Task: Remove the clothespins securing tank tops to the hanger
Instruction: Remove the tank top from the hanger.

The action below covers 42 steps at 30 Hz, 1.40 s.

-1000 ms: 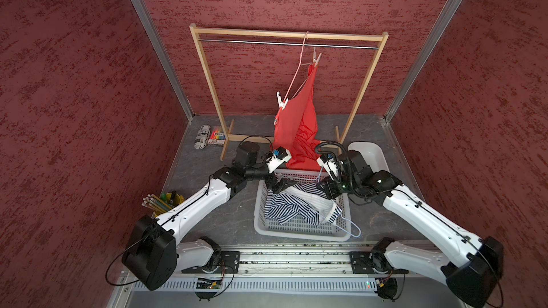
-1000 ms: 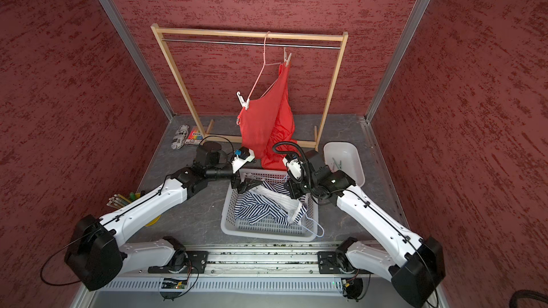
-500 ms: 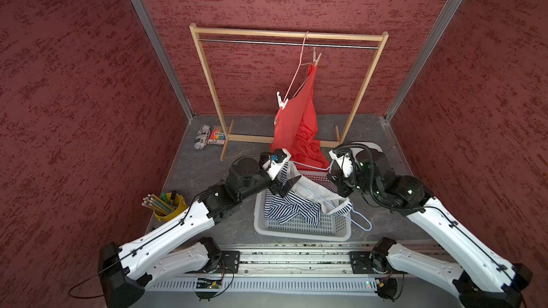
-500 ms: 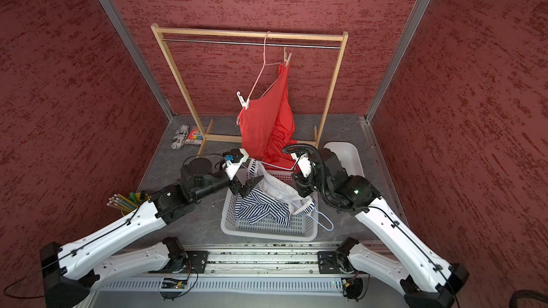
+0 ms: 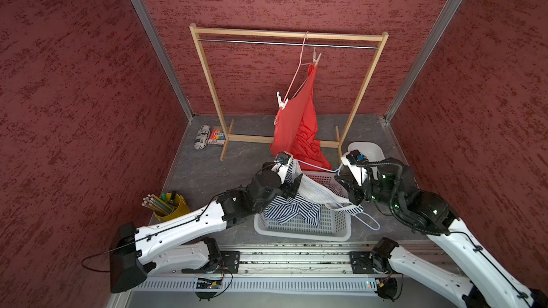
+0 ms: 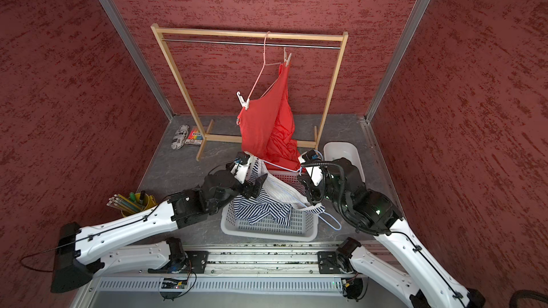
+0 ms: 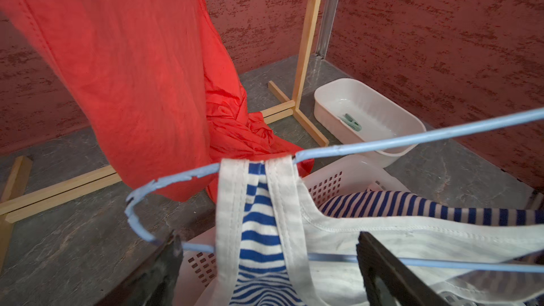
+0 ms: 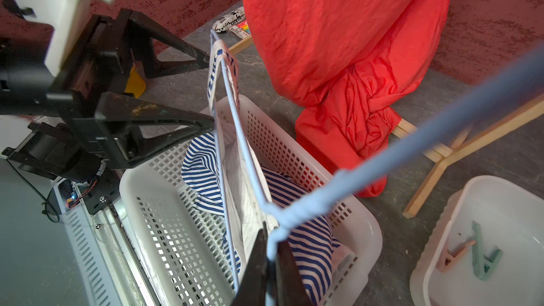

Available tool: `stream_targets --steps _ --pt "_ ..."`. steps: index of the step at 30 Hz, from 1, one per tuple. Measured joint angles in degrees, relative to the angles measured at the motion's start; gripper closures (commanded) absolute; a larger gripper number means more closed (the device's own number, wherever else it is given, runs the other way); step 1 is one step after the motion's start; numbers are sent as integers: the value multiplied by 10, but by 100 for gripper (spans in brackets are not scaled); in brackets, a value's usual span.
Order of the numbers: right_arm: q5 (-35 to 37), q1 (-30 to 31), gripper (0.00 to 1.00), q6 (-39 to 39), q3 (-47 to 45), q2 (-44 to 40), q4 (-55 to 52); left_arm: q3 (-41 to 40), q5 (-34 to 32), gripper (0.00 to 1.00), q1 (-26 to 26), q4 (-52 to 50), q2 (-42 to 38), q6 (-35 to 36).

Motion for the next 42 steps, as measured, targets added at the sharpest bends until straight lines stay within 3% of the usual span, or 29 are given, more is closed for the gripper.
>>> stream_targets --steps 7,9,14,18,25,29,36,42 --pt "-12 0 100 -25 0 -22 -2 -2 -89 23 -5 33 4 -24" --pt "-17 0 100 -32 0 -29 -3 -7 -97 34 -4 41 -1 -26" --pt "-26 0 100 -40 0 -37 -3 -10 -103 75 13 55 -12 -22" --pt "-24 0 100 -43 -1 -32 -4 -17 -91 85 32 59 -28 -16" --pt "-23 0 100 -47 -3 -9 11 -59 -47 92 69 53 -96 -32" --pt "-30 6 100 -55 -27 -24 45 -78 39 95 109 26 -158 -66" --pt "-57 8 100 -65 -60 -80 80 -78 135 95 133 -14 -207 -111" --pt "-85 8 100 -71 -61 -64 86 -80 175 90 164 -22 -243 -129"
